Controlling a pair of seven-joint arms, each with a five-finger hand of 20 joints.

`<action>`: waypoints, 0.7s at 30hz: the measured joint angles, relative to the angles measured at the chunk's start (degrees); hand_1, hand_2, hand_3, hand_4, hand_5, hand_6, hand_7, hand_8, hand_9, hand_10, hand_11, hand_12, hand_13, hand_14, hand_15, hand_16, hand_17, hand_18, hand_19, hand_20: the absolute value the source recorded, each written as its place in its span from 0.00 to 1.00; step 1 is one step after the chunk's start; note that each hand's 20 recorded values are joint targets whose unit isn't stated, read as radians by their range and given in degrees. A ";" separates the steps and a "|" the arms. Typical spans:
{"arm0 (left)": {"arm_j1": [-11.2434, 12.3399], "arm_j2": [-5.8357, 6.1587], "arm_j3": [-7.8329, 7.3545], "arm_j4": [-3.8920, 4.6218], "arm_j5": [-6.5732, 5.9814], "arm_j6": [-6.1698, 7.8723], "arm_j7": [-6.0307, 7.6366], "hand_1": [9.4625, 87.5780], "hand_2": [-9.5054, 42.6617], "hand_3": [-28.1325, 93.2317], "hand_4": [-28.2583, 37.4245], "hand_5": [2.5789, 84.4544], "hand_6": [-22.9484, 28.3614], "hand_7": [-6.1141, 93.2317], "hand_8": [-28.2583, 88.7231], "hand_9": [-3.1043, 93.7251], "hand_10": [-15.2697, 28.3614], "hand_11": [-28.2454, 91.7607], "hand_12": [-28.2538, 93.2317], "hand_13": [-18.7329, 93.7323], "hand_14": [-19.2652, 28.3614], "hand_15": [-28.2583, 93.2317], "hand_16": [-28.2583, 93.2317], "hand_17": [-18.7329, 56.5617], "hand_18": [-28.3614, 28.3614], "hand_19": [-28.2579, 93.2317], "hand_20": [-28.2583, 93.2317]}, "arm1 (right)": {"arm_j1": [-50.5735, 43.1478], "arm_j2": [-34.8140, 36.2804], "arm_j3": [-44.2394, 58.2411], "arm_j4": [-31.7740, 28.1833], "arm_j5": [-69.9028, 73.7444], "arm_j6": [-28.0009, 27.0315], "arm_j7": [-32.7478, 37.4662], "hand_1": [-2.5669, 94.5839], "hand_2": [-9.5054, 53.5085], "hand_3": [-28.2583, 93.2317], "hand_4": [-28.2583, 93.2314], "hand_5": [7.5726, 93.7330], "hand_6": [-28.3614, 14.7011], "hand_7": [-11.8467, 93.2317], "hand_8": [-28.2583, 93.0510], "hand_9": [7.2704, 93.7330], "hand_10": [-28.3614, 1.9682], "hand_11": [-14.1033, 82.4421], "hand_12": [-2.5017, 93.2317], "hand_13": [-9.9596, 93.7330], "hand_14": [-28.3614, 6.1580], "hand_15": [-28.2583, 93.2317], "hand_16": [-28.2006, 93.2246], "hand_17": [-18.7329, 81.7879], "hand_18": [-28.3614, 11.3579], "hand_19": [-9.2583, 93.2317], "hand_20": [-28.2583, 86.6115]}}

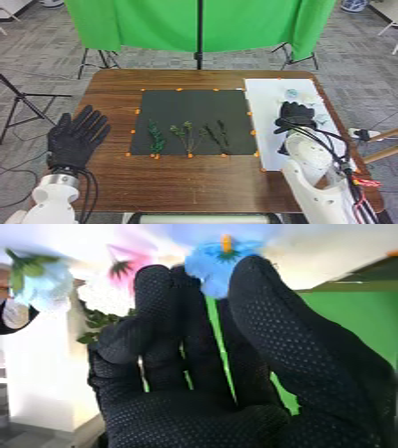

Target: Arrange flowers

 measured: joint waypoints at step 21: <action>0.09 0.00 -0.33 -0.03 -1.59 0.62 0.14 0.22 0.42 0.85 0.00 0.52 0.63 0.24 0.15 0.42 0.72 0.43 0.32 0.41 0.77 0.60 0.17 0.16 0.79 0.56 0.35 | 5.27 0.65 -9.87 -0.34 -1.68 23.78 -5.87 0.70 0.00 0.81 0.00 0.83 0.65 0.46 0.33 0.95 0.64 0.26 0.50 0.73 0.53 0.68 0.62 0.53 0.11 0.95 0.71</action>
